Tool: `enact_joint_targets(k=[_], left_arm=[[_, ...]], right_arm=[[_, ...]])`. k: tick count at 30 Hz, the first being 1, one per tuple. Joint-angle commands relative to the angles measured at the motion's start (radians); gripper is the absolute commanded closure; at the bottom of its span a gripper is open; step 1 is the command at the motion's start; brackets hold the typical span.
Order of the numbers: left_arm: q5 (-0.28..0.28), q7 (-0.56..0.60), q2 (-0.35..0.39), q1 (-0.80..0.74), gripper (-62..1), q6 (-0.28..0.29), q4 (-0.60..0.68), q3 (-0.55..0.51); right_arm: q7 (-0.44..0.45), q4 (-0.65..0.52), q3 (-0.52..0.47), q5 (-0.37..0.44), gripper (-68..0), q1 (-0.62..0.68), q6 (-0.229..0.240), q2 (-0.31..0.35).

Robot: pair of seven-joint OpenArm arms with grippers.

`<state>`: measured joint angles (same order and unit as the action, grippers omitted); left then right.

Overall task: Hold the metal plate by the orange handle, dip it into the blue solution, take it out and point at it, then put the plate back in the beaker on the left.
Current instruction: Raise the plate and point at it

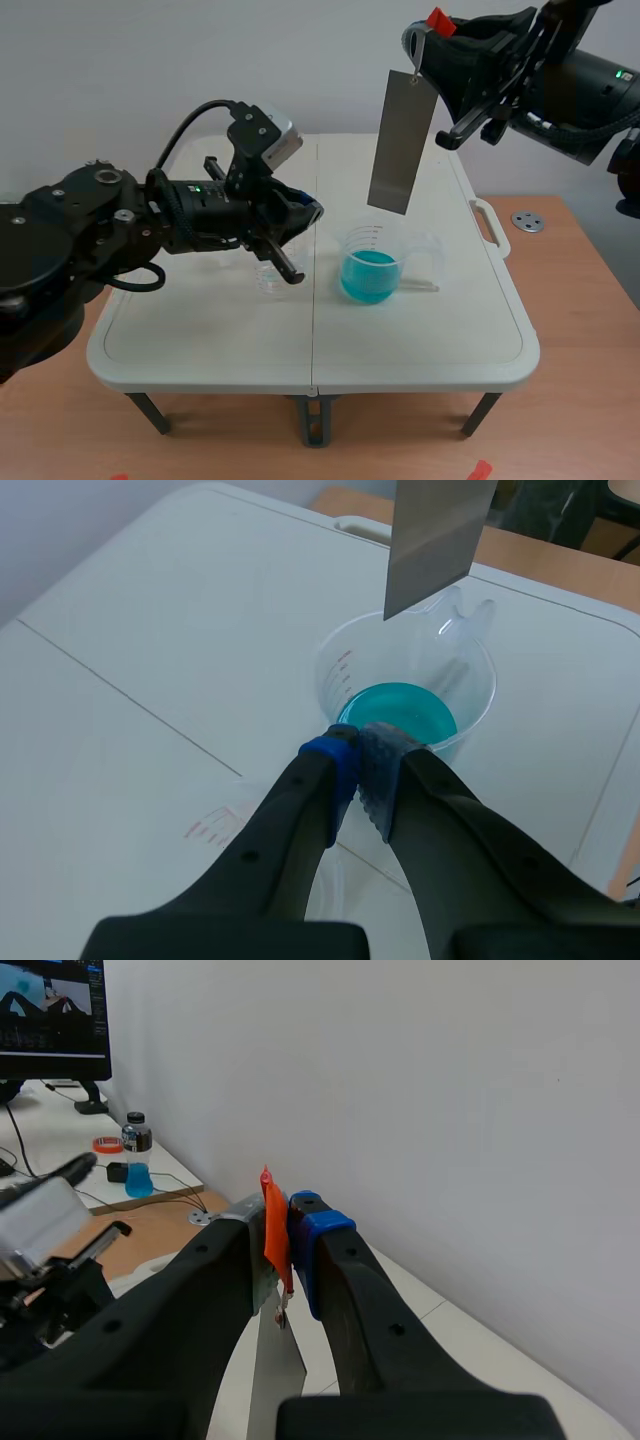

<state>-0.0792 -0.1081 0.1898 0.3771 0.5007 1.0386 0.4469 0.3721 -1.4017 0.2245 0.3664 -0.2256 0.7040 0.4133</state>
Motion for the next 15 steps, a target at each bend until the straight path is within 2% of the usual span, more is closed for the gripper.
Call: enact_joint_targets(k=[1, 7, 15], left_arm=[[0.004, 0.027, -0.017, 0.022, -1.7, -0.018, 0.004, -0.008], [0.069, 0.047, -0.074, 0.053, -1.7, -0.058, -0.07, -0.008], [0.1, 0.085, -0.077, 0.058, -1.7, -0.065, -0.092, -0.008]], right_arm=[[0.015, -0.017, -0.009, 0.015, -1.1, -0.018, 0.0, 0.016], [0.015, -0.017, -0.009, 0.015, -1.1, -0.018, 0.0, 0.016], [0.014, -0.017, -0.009, 0.015, -1.1, -0.018, 0.0, 0.016]])
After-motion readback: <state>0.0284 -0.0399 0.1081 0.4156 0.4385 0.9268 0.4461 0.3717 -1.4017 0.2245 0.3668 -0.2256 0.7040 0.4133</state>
